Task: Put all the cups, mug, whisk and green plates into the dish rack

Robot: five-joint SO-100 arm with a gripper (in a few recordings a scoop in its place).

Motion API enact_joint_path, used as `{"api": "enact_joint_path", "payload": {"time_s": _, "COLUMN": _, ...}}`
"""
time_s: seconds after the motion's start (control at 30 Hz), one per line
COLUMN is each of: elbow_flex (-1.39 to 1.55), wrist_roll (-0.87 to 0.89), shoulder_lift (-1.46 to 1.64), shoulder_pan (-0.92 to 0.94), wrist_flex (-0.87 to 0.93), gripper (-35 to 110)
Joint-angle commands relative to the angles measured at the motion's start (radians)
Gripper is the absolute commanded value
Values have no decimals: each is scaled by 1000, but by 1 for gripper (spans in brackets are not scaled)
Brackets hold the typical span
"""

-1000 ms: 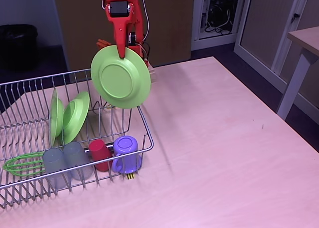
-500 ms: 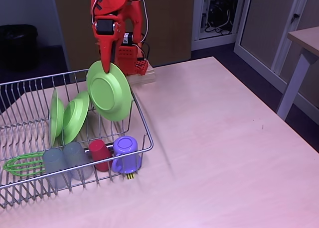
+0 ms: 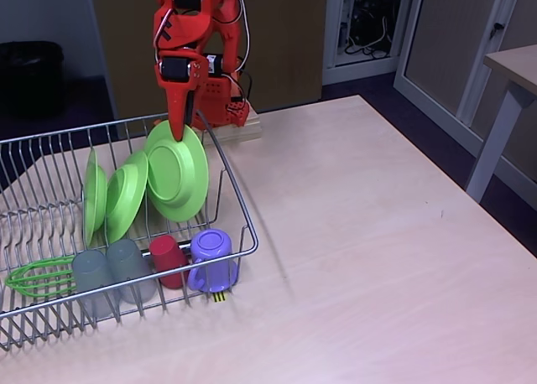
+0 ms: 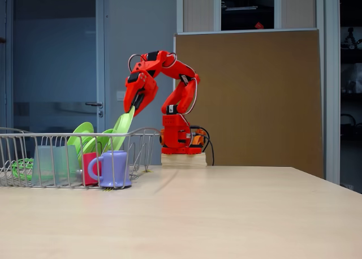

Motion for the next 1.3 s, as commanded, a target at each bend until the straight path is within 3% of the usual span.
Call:
{"api": "enact_joint_path", "payload": {"time_s": 0.0, "elbow_flex": 32, "wrist_roll": 29, "shoulder_lift": 18, "shoulder_pan": 44, "wrist_flex": -40, "gripper": 0}}
{"api": "enact_joint_path", "payload": {"time_s": 0.47, "elbow_flex": 265, "wrist_roll": -67, "shoulder_lift": 23, "shoulder_pan": 64, "wrist_flex": -334, "gripper": 4}}
{"api": "enact_joint_path", "payload": {"time_s": 0.7, "elbow_flex": 336, "wrist_roll": -124, "shoulder_lift": 163, "shoulder_pan": -58, "wrist_flex": -301, "gripper": 21}}
{"api": "enact_joint_path", "payload": {"time_s": 1.27, "elbow_flex": 479, "wrist_roll": -80, "shoulder_lift": 558, "shoulder_pan": -446, "wrist_flex": -235, "gripper": 22}}
